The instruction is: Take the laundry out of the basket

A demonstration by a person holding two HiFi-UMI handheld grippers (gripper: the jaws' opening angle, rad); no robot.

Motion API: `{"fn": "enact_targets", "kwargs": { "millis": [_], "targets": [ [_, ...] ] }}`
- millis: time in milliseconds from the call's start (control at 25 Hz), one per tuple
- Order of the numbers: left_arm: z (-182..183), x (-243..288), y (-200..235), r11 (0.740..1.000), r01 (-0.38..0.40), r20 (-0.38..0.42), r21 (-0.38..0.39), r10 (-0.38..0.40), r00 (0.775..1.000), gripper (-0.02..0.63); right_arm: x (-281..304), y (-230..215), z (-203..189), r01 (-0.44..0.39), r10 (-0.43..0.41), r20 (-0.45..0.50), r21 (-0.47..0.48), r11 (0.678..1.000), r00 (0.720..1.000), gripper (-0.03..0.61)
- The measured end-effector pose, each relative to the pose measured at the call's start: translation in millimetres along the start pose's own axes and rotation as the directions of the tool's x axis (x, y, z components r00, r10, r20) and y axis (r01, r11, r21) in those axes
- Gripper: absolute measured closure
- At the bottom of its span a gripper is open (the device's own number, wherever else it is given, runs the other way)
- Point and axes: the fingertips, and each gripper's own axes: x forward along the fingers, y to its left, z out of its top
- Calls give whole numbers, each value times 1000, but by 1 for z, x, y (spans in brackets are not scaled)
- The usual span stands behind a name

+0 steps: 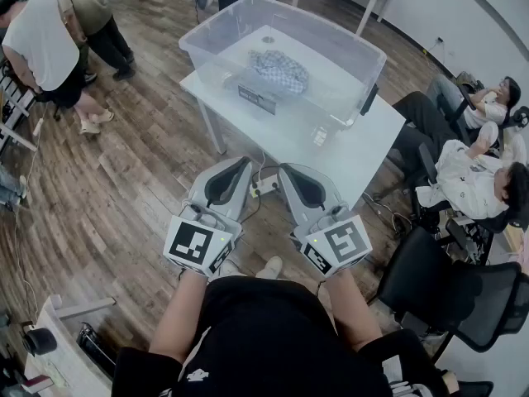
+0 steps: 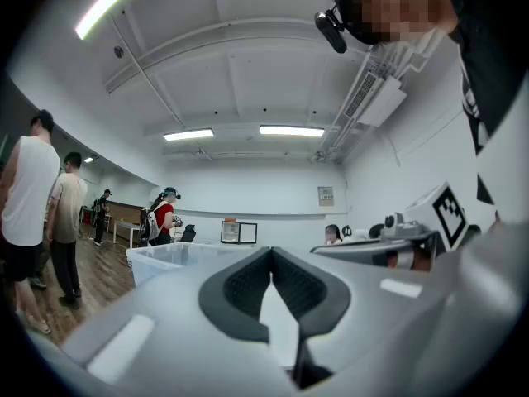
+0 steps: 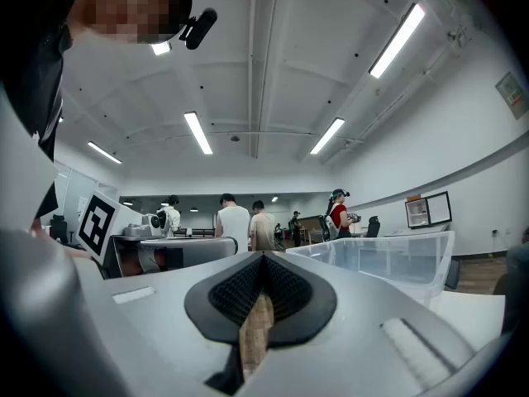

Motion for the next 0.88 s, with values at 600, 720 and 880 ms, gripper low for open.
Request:
{"fn": "enact_targets", "kwargs": {
  "millis": [600,720,880],
  "targets": [
    [3,7,-11,999,-23,13,-30,23,1000,606,-6,-10,3,-12,12,7,11,1000,1000,578],
    [1,11,-15,998,-41,12,-40,41,999,604,-11,-16,0,-15,15,4,17,1000,1000,578],
    [-3,17,-26,998,-55,6,-44,55,998,606,-22,-27,1,-24,24,18,27,999,1000,578]
  ]
}}
